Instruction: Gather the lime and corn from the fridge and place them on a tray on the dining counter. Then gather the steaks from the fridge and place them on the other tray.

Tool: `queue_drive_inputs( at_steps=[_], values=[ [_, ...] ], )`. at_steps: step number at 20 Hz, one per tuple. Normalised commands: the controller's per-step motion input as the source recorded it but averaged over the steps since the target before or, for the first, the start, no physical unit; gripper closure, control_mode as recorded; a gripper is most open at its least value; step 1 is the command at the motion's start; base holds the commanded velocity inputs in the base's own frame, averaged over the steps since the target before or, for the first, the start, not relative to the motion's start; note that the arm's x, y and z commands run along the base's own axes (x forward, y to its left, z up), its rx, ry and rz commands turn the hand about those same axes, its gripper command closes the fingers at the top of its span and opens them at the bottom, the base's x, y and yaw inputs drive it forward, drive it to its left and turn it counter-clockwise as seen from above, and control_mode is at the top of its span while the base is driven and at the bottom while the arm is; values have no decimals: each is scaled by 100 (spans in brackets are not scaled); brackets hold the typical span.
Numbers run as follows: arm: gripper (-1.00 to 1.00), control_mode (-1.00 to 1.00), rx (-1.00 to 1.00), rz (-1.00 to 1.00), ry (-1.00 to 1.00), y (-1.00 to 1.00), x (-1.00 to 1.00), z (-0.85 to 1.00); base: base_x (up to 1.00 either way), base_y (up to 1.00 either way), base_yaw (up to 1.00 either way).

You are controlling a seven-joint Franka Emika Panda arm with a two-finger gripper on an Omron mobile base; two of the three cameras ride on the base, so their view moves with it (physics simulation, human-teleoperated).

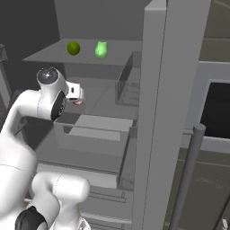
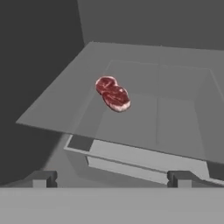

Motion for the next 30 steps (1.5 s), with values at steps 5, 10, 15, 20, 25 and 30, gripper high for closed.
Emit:
queue_drive_inputs(
  at_steps=[5,10,15,20,25,30],
  values=[
    [-100,-100,-5,3,0,21,49,-33,0,0,0],
    [-100,-100,-4,0,0,12,61,-21,0,0,0],
    [-100,-100,-3,0,2,10,58,-18,0,0,0],
    [-100,-100,-2,0,5,14,56,-11,0,0,0],
    [-100,-100,-3,0,4,14,51,-15,0,0,0],
    [-100,-100,-5,0,2,8,39,-27,0,0,0]
  ],
)
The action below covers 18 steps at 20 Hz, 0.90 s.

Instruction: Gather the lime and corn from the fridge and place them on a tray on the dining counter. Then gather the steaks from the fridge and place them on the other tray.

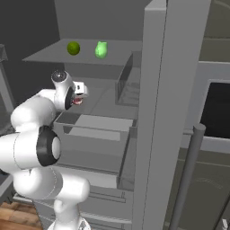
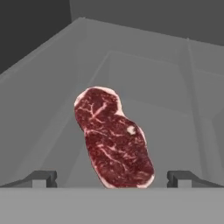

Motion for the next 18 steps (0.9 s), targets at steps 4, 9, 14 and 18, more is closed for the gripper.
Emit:
queue_drive_inputs(
  at_steps=[4,9,14,18],
  values=[
    [-100,-100,-4,0,1,5,29,-25,0,0,0],
    [-100,-100,-4,0,0,2,28,-23,0,0,0],
    [-100,-100,-3,0,0,0,29,-23,0,0,0],
    [-100,-100,-2,0,0,2,34,-22,0,0,0]
  ],
)
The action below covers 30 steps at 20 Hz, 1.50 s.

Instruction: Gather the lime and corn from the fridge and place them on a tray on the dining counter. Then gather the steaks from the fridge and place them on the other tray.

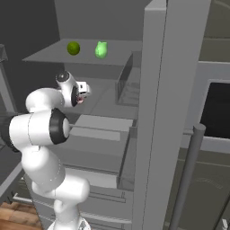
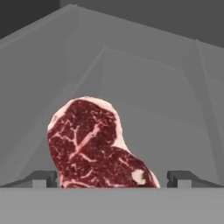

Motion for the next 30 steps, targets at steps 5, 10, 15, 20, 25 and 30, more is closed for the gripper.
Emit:
queue_drive_inputs(
  at_steps=[5,10,15,20,25,30],
  values=[
    [-100,-100,0,0,0,0,16,-28,0,0,0],
    [-100,-100,0,0,3,0,1,-39,0,0,0],
    [-100,-100,0,0,2,-2,0,-45,0,0,0],
    [-100,-100,0,0,0,-6,-9,-38,0,0,0],
    [-100,-100,0,1,0,0,-40,-41,0,0,0],
    [-100,-100,0,0,0,0,-19,-23,0,0,0]
  ],
)
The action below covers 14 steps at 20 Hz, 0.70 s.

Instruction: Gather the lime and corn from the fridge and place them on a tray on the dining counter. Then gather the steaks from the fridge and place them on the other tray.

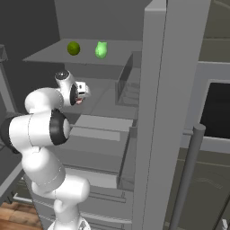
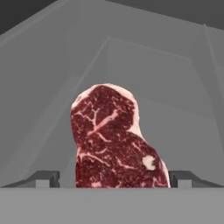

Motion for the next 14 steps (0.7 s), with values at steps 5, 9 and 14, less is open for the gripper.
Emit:
queue_drive_inputs(
  at_steps=[5,9,14],
  values=[
    [-100,-100,0,1,0,-23,12,-8,0,0,0],
    [-100,-100,0,0,2,-23,8,-32,0,0,0],
    [-100,-100,0,0,7,0,1,-50,0,0,0]
  ],
)
